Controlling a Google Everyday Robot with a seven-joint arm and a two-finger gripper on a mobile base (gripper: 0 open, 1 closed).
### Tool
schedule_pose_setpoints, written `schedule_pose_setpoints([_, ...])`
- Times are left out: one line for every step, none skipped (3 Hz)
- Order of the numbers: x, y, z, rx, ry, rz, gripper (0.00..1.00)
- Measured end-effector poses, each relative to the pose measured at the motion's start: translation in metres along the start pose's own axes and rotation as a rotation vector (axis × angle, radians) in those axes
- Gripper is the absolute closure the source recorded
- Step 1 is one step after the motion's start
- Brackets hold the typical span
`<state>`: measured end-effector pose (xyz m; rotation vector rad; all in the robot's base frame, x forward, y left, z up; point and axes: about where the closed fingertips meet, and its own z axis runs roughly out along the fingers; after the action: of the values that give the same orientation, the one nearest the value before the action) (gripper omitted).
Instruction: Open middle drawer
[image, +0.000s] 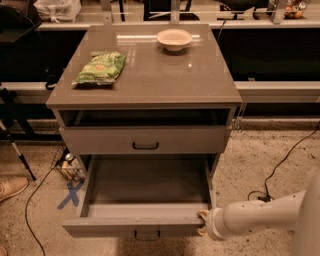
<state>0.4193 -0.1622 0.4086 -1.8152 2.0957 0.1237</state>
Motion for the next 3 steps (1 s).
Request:
schedule_pose_setpoints([0.0, 0.0, 0.0, 0.0, 0.0, 0.0, 0.81])
schedule_pose_setpoints([-0.0002, 0.0006, 0.0005, -0.002, 0.0, 0.0, 0.58])
schedule_pose_setpoints([-0.0005, 0.0011, 0.001, -0.003, -0.001, -0.001, 0.34])
